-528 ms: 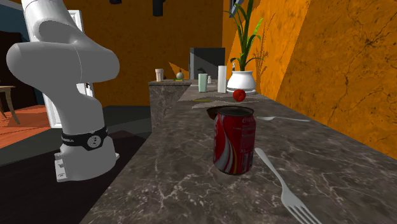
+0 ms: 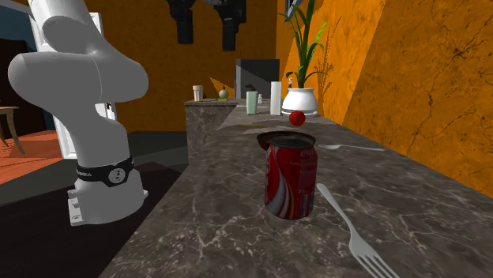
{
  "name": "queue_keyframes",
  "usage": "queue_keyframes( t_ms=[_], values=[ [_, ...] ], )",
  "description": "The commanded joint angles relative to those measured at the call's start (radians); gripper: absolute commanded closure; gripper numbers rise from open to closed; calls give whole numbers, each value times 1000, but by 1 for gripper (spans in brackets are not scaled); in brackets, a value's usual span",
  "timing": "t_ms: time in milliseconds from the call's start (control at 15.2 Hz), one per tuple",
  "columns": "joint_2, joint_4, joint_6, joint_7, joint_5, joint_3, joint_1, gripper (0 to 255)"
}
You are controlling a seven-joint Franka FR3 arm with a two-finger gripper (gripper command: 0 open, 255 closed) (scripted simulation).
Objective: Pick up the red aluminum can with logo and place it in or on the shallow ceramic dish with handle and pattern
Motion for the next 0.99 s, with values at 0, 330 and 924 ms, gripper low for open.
queue_keyframes(
  t_ms=[0, 330, 924],
  values=[
    [61, -8, 82, 21, 9, 22, 5, 0],
    [215, 6, 246, 64, 9, 63, 9, 0],
    [472, 71, 469, 139, -28, 113, 11, 0]
  ],
)
